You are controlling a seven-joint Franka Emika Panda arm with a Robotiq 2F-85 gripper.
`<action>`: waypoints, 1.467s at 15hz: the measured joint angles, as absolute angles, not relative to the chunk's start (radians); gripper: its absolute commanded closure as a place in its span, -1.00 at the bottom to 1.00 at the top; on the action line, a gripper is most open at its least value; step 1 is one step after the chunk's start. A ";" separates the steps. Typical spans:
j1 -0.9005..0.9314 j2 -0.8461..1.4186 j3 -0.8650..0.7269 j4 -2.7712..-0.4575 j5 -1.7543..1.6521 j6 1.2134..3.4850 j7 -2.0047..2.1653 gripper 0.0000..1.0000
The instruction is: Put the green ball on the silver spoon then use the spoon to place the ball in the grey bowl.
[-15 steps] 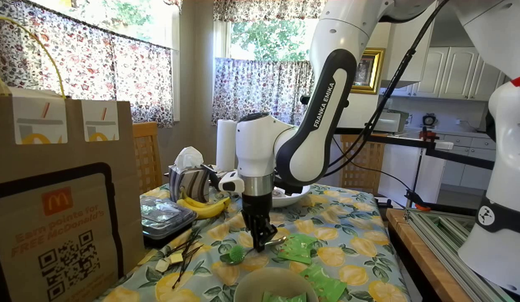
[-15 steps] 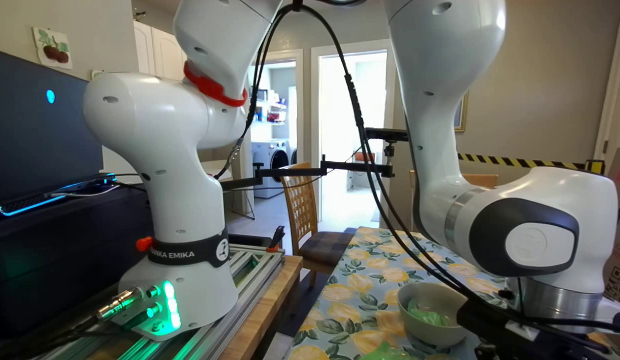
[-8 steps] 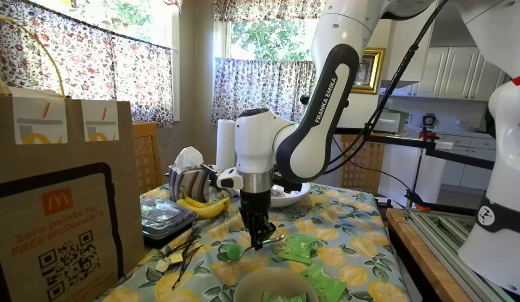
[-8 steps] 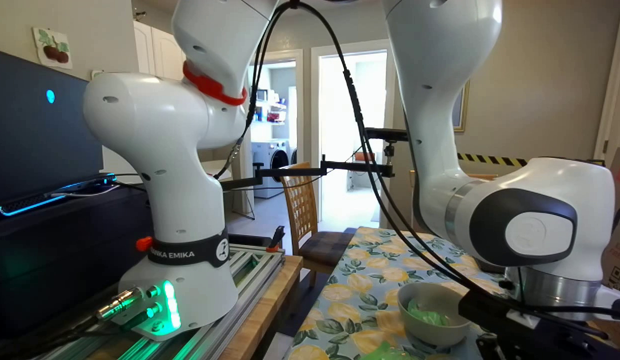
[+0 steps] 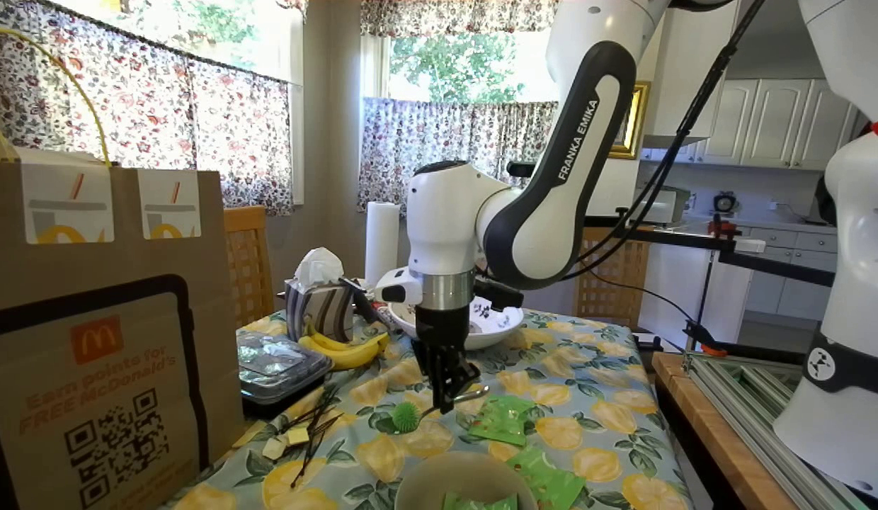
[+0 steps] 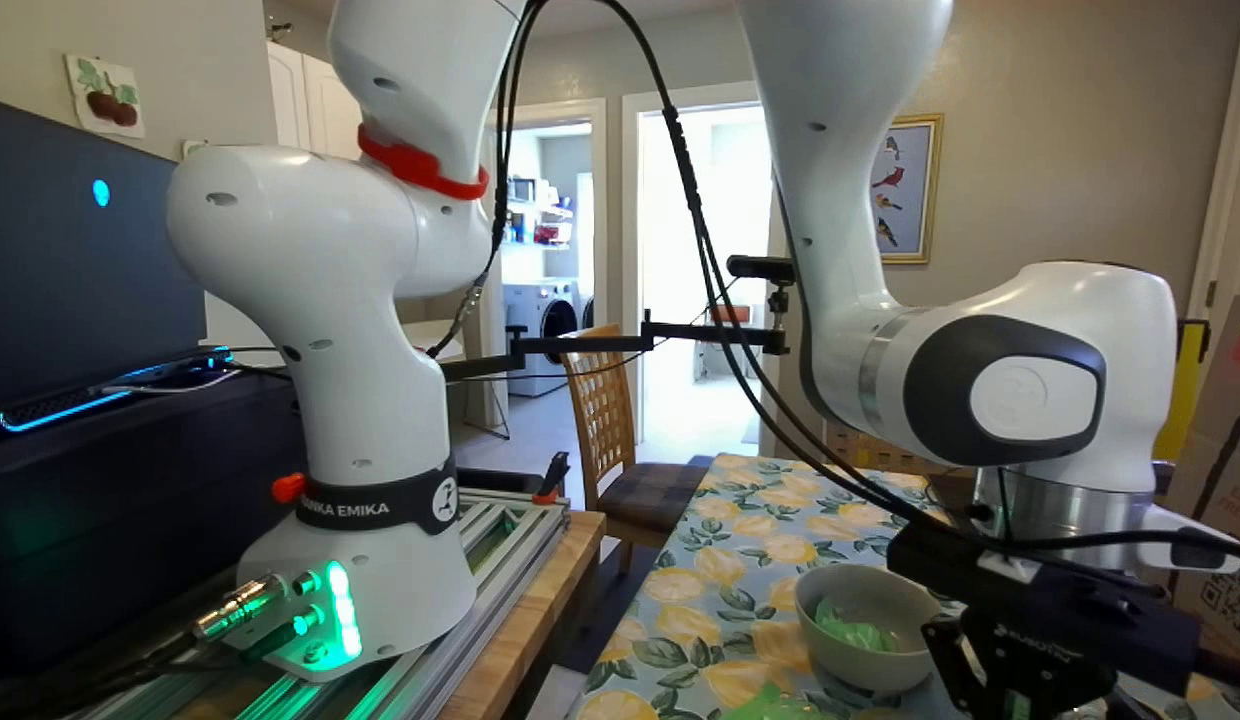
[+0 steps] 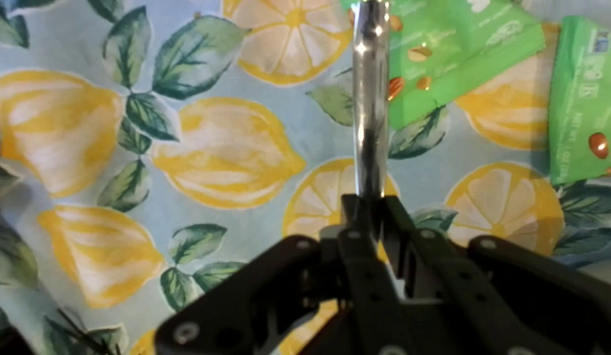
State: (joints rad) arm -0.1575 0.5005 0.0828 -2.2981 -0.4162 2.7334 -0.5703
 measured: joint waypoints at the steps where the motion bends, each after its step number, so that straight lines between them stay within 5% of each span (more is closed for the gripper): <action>1: -0.156 0.482 0.084 -2.312 -0.416 2.729 -0.574 0.93; 22: -0.034 0.236 0.082 -2.455 -0.446 2.545 -0.634 0.93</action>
